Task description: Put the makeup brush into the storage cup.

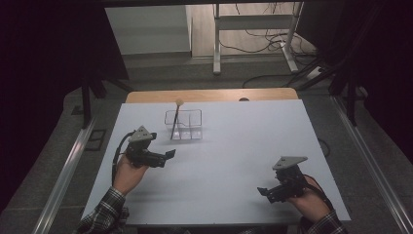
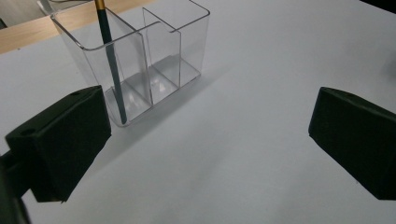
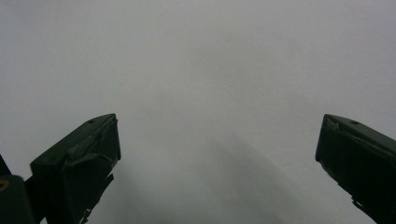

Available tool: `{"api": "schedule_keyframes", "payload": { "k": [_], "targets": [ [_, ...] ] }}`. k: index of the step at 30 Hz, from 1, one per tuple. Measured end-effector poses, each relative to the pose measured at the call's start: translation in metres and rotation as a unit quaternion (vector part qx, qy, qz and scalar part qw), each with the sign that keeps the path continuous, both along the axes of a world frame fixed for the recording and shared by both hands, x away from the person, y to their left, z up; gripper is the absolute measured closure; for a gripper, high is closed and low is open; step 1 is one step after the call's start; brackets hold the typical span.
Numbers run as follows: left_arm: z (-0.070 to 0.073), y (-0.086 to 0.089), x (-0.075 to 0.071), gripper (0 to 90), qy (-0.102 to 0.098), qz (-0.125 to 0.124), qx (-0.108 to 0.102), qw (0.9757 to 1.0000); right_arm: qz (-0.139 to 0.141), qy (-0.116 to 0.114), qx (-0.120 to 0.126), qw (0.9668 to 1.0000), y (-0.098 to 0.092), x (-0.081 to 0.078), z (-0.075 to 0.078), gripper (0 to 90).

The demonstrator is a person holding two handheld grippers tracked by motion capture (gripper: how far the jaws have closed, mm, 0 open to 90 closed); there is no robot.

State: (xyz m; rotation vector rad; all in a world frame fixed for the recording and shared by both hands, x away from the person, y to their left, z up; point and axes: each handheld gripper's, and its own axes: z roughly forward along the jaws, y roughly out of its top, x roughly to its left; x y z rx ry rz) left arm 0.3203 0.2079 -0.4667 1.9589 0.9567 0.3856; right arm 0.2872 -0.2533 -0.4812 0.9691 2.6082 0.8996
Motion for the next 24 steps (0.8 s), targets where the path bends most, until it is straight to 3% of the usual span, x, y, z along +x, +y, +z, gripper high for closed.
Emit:
{"api": "schedule_keyframes", "payload": {
  "k": [11,24],
  "targets": [
    [-0.002,0.001,-0.010,0.0,-0.001,0.004,0.027,0.9996,-0.001,0.001,0.002,1.0000,0.000,0.000,0.000,0.1],
    [-0.003,0.004,-0.021,0.2,-0.001,0.001,0.032,0.9995,-0.001,0.000,0.003,1.0000,0.000,0.000,0.000,0.1]
  ]
}}
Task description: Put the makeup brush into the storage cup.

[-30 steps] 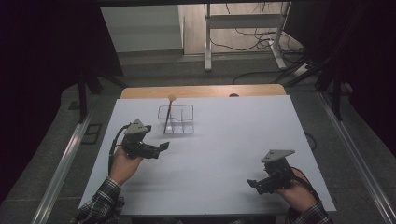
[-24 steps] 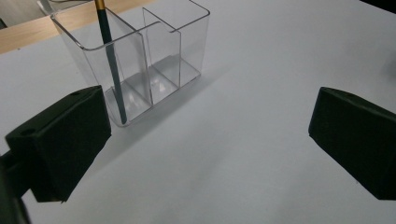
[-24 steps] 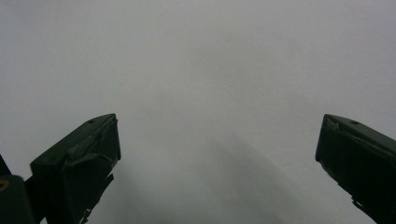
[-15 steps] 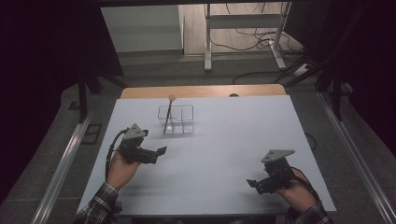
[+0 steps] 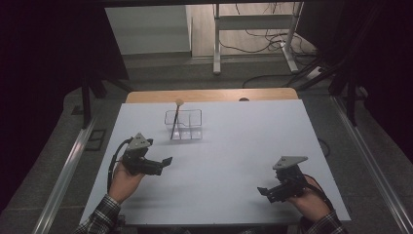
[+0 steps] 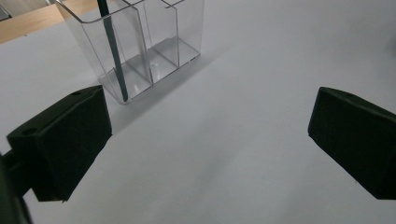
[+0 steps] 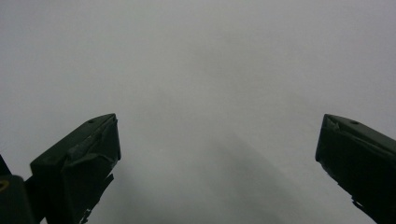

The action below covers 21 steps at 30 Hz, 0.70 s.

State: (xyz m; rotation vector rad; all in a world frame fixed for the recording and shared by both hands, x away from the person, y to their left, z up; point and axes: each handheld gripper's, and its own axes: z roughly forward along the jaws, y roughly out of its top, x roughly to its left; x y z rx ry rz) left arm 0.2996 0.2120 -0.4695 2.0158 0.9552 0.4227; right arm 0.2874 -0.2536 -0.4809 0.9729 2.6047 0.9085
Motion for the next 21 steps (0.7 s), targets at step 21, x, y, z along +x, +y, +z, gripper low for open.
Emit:
{"api": "schedule_keyframes", "payload": {
  "k": [21],
  "targets": [
    [-0.003,0.010,-0.019,0.1,0.006,0.008,-0.007,0.9999,-0.002,0.000,0.000,1.0000,0.000,0.000,0.000,0.1]
  ]
}}
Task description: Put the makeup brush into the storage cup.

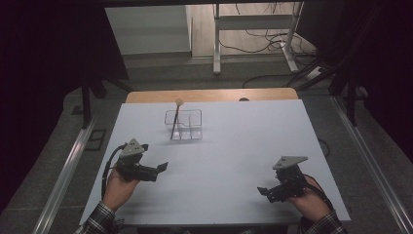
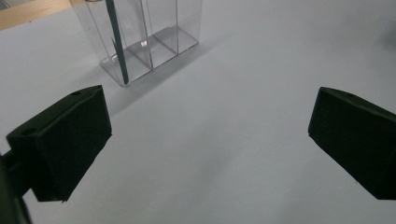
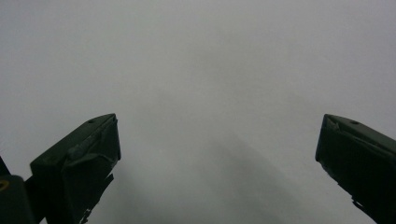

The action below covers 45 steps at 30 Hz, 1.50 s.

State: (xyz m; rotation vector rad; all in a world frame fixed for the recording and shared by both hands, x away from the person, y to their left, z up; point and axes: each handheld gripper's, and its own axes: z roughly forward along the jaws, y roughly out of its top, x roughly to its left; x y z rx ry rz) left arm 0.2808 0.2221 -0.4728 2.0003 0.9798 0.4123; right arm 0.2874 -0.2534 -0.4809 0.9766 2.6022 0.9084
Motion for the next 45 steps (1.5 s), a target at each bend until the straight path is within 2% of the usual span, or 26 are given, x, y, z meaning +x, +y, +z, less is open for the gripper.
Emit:
{"api": "schedule_keyframes", "payload": {
  "k": [23,45],
  "targets": [
    [-0.003,0.011,-0.021,0.0,0.005,0.012,0.012,0.9999,-0.001,0.001,-0.002,1.0000,0.001,0.000,0.000,0.1],
    [-0.005,0.031,-0.054,0.0,0.010,0.036,0.004,0.9993,-0.003,0.001,-0.002,1.0000,0.001,0.000,0.000,0.1]
  ]
}}
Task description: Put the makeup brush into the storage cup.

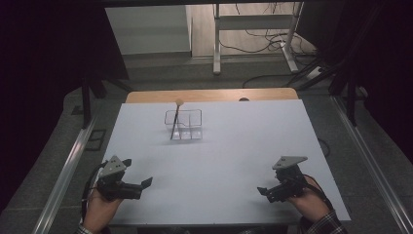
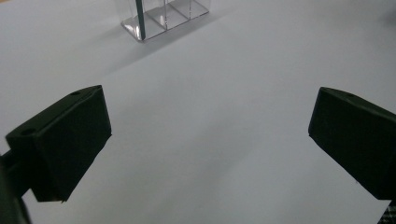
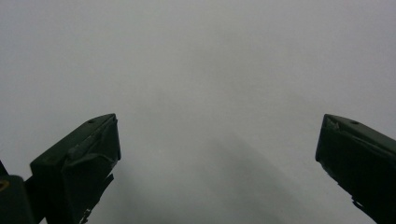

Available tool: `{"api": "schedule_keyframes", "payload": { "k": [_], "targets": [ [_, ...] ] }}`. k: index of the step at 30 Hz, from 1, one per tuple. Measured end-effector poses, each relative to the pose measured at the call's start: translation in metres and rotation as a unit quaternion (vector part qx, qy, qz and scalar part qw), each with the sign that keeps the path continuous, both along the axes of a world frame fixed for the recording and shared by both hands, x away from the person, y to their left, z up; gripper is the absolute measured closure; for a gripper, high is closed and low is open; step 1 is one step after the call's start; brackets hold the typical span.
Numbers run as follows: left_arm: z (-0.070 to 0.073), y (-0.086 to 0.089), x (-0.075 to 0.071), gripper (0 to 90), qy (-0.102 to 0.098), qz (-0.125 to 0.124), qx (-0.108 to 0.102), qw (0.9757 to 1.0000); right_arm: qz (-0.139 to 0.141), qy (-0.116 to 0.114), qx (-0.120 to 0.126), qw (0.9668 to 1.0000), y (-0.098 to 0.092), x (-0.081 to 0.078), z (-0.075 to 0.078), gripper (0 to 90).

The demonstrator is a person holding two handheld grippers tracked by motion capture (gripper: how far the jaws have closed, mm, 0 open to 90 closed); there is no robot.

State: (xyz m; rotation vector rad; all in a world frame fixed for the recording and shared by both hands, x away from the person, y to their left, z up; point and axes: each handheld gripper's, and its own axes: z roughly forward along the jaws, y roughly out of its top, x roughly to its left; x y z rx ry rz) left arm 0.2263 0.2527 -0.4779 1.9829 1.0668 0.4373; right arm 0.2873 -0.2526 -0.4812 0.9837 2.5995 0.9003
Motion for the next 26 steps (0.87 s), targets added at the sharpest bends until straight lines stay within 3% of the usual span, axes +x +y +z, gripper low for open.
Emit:
{"api": "schedule_keyframes", "payload": {
  "k": [15,26],
  "targets": [
    [-0.004,0.007,-0.019,0.0,0.010,0.012,0.007,0.9999,0.000,0.001,-0.001,1.0000,0.000,0.000,0.000,0.1],
    [-0.005,0.010,-0.020,0.0,0.016,0.016,0.002,0.9998,0.000,0.001,-0.003,1.0000,0.000,0.000,-0.001,0.1]
  ]
}}
